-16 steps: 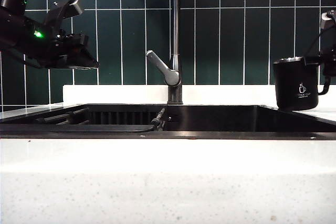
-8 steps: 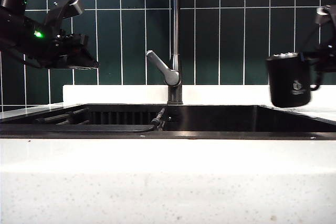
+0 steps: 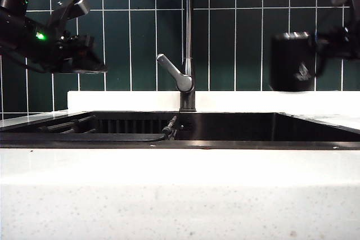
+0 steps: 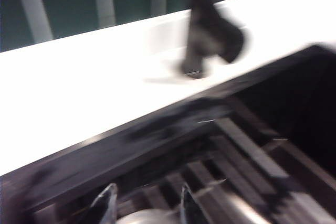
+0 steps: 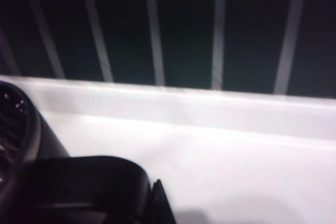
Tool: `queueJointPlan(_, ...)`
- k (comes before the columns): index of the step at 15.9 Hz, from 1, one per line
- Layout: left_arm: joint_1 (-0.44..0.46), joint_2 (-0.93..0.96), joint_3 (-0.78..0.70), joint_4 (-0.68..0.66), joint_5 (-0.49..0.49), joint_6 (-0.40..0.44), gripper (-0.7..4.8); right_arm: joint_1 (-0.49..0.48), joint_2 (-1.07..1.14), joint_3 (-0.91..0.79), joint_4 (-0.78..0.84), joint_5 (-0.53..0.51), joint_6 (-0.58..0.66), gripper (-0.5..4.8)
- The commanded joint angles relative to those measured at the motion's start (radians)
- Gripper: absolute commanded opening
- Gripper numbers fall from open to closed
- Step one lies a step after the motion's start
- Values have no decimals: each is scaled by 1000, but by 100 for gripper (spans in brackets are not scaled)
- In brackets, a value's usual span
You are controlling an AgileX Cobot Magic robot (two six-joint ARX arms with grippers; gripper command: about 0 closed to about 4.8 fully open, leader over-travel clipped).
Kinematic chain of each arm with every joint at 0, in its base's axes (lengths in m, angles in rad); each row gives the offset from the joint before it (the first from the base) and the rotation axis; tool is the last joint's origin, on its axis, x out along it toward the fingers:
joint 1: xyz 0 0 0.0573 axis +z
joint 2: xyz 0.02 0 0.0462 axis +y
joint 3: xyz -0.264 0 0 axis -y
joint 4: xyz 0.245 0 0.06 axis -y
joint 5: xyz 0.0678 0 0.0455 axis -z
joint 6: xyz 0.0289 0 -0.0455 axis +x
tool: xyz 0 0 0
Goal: Pick up the mug next to the sink, go to the faucet to get some water, pour the water into the sink, and finally put the mug back to its place.
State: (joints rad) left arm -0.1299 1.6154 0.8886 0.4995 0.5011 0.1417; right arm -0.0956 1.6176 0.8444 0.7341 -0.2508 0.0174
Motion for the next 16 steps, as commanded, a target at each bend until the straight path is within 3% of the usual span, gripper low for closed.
queueJointPlan(1,-2,2,10,58,84,6,152,42,-15,71,-45,-93,32,-1)
queueJointPlan(5,-2,60,97,55,109,-25,152,117,-14,164,-159,-115,27,-1)
queueJointPlan(7,-2,134,204,30,182,-69,152,167,-14,230,-259,-114,-10,-1)
queueJointPlan(14,-11,341,488,2,290,-71,153,270,-14,359,-417,-105,-26,-1)
queueJointPlan(16,-17,402,562,2,315,-71,198,283,-14,381,-452,-104,-21,-1)
